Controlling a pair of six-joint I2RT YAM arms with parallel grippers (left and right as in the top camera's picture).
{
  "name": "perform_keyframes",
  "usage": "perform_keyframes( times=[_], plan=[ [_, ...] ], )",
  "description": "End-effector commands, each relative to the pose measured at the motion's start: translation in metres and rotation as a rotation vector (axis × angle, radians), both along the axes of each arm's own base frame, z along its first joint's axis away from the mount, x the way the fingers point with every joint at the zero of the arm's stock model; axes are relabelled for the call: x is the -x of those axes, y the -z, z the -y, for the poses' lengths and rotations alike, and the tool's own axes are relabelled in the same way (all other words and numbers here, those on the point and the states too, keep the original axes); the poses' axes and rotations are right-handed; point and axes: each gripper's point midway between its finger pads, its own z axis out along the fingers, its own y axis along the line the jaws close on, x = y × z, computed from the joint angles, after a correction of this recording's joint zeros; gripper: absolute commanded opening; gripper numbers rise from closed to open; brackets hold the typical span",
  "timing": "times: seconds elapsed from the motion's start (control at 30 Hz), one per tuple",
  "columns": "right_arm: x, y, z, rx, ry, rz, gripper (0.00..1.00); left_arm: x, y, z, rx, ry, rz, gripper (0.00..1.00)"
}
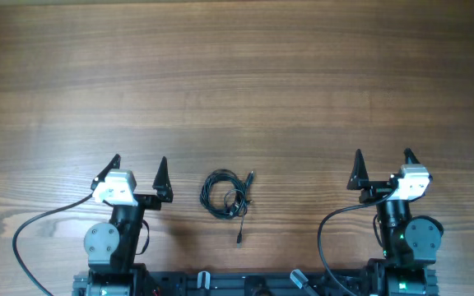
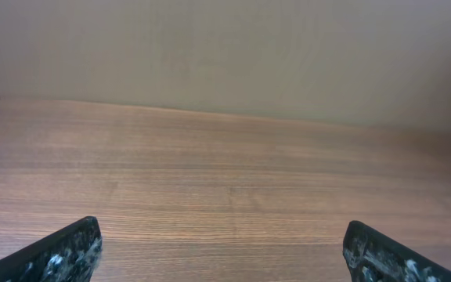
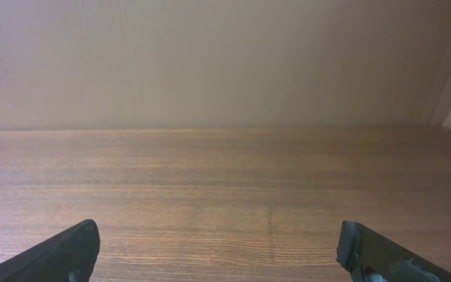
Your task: Untangle cables
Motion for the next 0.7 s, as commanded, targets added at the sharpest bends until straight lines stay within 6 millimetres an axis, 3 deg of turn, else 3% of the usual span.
perform_keyframes(
  times=[0.0,0.23,0.47,0.67],
  plan=[
    [0.0,-0.002,0.003,-0.011,0.019,0.01,1.0,0.0,-0.006,-0.001,0.059,-0.005,0.015,1.0],
    [0.0,-0.002,0.003,-0.011,0.019,0.01,1.0,0.008,-0.042,-0.001,0.081,-0.005,0.048,1.0],
    [0.0,-0.002,0.003,-0.011,0.019,0.01,1.0,0.016,-0.064,-0.001,0.081,-0.005,0.017,1.0],
    [0.0,-0.002,0.003,-0.011,0.019,0.01,1.0,0.015,-0.069,-0.001,0.08,-0.012,-0.142,1.0]
  ],
)
